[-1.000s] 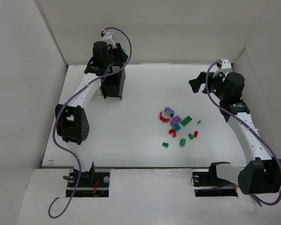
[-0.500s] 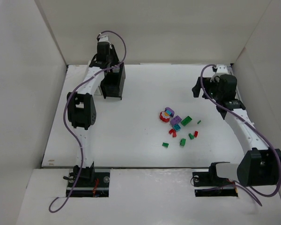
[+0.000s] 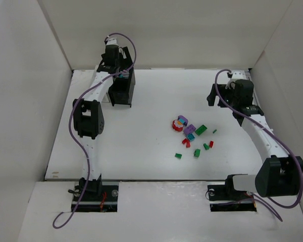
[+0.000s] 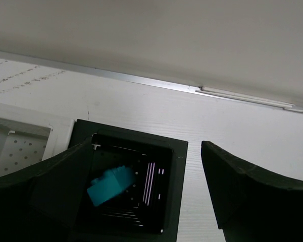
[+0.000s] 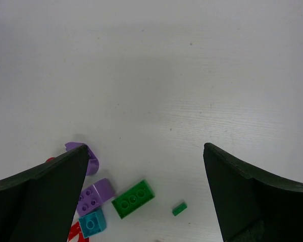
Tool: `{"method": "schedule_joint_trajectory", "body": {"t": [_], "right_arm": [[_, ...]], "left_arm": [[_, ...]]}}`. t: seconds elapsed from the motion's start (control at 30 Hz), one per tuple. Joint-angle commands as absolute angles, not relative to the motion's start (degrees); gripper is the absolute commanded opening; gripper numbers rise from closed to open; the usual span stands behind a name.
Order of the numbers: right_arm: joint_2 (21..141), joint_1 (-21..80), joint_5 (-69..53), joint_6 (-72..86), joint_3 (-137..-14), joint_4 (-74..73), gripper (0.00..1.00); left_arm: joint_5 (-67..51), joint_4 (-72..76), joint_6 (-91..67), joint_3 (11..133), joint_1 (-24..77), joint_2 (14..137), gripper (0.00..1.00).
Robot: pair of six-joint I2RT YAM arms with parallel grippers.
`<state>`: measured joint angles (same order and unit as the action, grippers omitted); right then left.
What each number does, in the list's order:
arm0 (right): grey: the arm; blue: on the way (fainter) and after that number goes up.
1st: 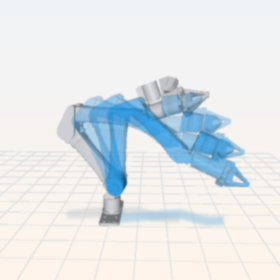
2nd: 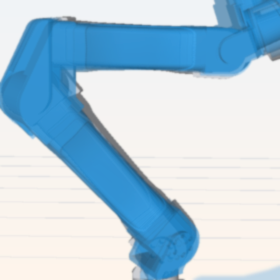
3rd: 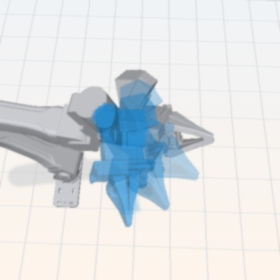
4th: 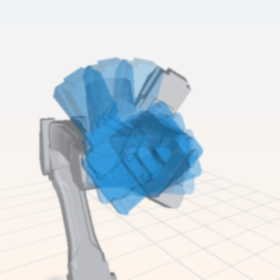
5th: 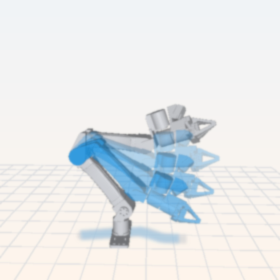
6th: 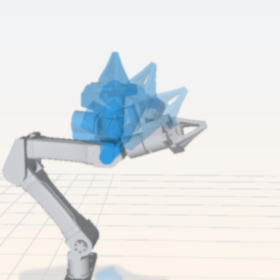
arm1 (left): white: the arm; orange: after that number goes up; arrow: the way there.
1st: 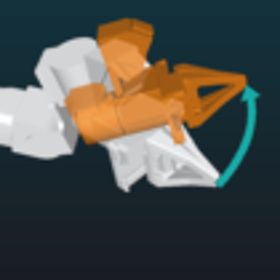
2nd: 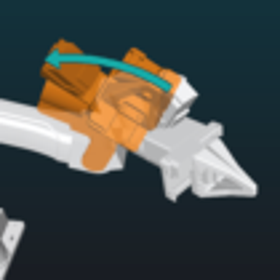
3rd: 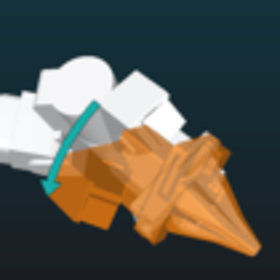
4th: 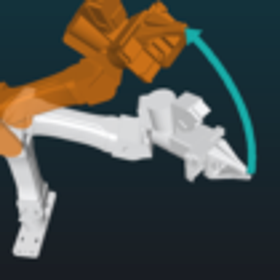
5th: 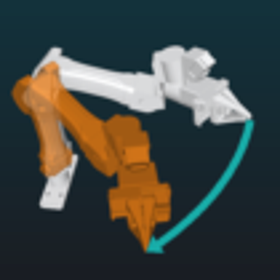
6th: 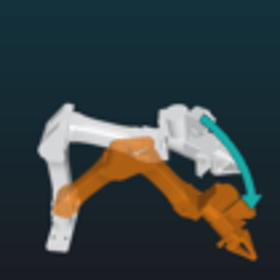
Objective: Sort the legos into containers by color
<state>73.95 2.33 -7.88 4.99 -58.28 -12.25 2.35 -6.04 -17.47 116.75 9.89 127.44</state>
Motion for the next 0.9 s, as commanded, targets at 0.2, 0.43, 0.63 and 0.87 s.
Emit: {"method": "schedule_joint_trajectory", "body": {"t": [0.2, 0.43, 0.63, 0.87], "right_arm": [[73.7, 2.4, -7.4, 3.6, -60.8, -15.0, 1.0], [74.4, 5.5, -6.9, 2.4, -62.0, -20.9, 0.98], [76.8, 13.4, -6.9, 4.9, -60.0, -22.6, 0.94], [83.9, 19.2, 3.8, 13.7, -62.5, -29.9, 0.96]], "left_arm": [[3.4, -5.1, -16.9, 116.9, 9.8, 123.4, 0.89], [-3.2, -3.7, -16.2, 109.5, 9.8, 116.6, 1.0], [0.6, -2.1, -15.1, 97.0, 14.5, 103.7, 1.0], [3.8, -1.4, -18.8, 81.7, 20.2, 92.0, 1.0]]}}
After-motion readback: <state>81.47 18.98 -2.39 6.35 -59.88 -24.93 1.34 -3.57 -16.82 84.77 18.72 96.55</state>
